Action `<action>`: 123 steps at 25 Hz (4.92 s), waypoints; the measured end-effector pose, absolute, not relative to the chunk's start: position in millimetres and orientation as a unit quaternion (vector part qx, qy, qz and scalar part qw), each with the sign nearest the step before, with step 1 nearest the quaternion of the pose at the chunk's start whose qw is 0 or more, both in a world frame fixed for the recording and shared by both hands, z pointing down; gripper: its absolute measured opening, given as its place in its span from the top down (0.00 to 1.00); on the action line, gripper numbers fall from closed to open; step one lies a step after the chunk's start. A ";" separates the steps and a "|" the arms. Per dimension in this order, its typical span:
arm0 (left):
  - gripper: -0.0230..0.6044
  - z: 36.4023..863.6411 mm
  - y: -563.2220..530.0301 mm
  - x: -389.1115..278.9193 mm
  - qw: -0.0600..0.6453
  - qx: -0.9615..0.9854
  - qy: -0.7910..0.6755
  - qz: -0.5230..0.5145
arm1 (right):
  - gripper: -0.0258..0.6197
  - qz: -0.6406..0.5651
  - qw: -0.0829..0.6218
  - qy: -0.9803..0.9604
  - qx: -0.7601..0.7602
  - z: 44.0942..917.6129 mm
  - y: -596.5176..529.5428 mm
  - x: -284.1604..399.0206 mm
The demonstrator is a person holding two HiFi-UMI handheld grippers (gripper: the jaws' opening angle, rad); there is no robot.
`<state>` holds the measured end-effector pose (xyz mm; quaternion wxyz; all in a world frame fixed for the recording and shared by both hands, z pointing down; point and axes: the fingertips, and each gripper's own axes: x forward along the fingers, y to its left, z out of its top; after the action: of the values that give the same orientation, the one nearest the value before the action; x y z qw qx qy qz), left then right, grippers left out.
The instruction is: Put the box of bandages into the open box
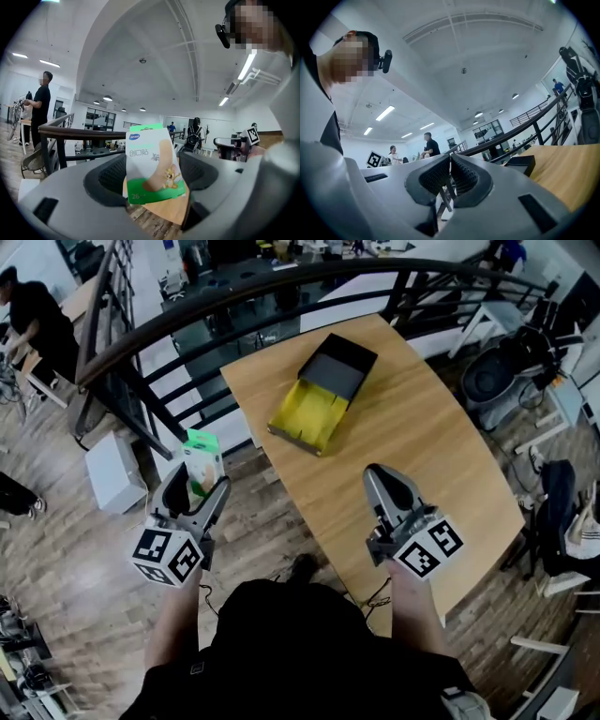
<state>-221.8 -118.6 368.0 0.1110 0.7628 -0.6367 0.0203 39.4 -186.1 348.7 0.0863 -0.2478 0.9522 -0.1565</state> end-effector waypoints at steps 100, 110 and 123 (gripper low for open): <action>0.42 614.7 -423.0 -115.2 0.131 0.855 -0.322 0.385 | 0.90 -0.250 0.031 0.907 -0.339 437.4 -335.1 46.0; 0.57 529.3 -358.3 -132.0 0.142 0.846 -0.417 0.301 | 0.90 -0.210 0.057 0.925 -0.311 401.3 -306.3 55.4; 0.75 428.8 -309.5 -176.2 0.109 0.843 -0.495 0.179 | 0.91 -0.129 0.058 0.942 -0.306 348.7 -299.6 35.9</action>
<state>-176.2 -309.5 428.8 0.1090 0.8434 -0.4949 0.1785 35.9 -299.6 348.7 0.0575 -0.3059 0.9415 -0.1290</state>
